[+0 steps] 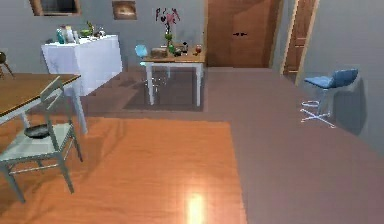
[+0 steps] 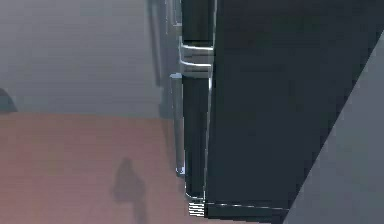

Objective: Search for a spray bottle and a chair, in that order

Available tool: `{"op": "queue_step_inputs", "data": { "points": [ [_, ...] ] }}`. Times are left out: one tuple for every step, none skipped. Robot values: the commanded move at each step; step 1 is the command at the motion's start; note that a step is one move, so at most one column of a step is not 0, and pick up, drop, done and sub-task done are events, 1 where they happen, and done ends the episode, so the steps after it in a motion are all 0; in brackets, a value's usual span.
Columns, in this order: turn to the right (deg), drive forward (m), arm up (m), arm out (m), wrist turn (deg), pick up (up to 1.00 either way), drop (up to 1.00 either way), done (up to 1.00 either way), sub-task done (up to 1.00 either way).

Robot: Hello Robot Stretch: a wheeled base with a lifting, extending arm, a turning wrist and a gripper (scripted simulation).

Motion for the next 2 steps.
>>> {"op": "queue_step_inputs", "data": {
  "points": [
    [-21.0,0.00,0.00,0.00,0.0,0.00,0.00,0.00,0.00],
    [0.0,1.00,0.00,0.00,0.0,0.00,0.00,0.00,0.00]
  ]
}}
